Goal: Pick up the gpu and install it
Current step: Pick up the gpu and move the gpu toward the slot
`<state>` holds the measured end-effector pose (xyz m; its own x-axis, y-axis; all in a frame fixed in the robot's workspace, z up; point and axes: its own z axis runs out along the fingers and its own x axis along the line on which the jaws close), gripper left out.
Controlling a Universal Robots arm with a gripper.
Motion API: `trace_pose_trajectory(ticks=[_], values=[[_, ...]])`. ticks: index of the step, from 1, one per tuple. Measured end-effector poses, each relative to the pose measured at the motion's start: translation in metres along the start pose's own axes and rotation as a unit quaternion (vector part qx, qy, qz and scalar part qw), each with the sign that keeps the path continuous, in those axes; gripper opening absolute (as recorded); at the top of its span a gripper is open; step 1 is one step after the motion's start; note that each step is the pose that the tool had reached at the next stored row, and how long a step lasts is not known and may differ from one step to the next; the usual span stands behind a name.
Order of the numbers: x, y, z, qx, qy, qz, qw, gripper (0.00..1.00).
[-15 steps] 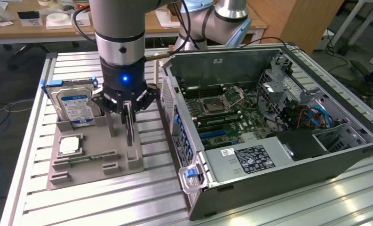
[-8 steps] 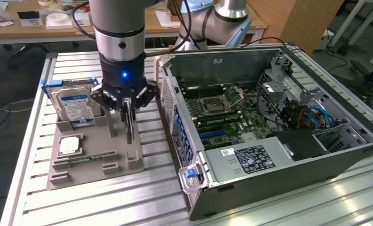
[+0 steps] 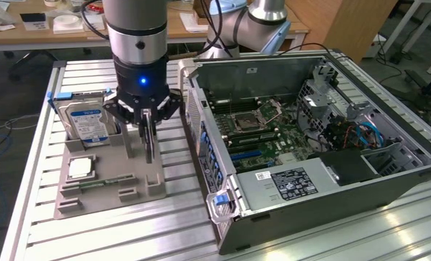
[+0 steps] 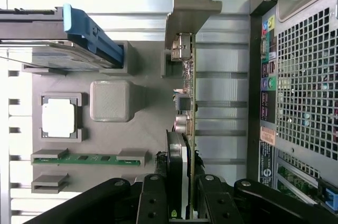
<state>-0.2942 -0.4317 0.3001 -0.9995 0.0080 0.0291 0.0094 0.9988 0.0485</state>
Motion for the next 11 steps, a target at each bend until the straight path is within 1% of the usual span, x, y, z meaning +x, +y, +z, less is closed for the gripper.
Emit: trace_pose_trajectory(ticks=[11], values=[[0.0,0.0006,-0.0124,-0.001,0.0,0.0,1.0,0.28]])
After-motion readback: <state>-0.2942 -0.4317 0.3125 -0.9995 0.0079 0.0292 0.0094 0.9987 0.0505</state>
